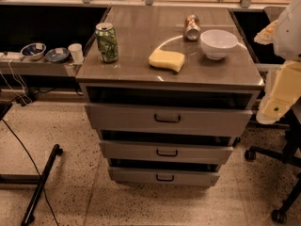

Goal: Open top drawer

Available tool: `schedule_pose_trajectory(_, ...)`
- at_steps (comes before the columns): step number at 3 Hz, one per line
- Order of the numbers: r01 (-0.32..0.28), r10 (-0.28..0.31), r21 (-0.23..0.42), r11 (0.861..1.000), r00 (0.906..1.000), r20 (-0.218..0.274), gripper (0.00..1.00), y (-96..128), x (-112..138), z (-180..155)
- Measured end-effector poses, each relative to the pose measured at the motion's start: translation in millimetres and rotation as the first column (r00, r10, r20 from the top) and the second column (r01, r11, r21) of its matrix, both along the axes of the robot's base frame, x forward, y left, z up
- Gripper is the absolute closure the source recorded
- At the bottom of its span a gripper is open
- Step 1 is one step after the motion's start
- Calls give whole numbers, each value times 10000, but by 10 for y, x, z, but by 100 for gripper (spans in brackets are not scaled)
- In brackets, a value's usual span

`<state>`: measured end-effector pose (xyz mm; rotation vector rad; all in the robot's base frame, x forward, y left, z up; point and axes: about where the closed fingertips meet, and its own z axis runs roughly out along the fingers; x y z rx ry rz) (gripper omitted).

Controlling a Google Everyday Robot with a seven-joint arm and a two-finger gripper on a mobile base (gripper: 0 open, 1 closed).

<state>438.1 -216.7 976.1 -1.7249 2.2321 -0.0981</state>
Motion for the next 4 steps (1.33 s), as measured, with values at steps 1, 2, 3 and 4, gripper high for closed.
schedule_pose_trajectory(1, 0, 0, 0, 10000, 10000, 0, 0, 0, 0, 0)
schedule_pose_trajectory(2, -213, 211, 59, 9998, 9993, 319, 0, -10, 43, -145)
schedule_pose_trajectory(3, -1086, 1095, -164, 9940, 9913, 730, 0, -73, -69, -660)
schedule_pose_trajectory(4, -1320, 1345, -358, 9906, 9875, 821, 0, -120, -78, -936)
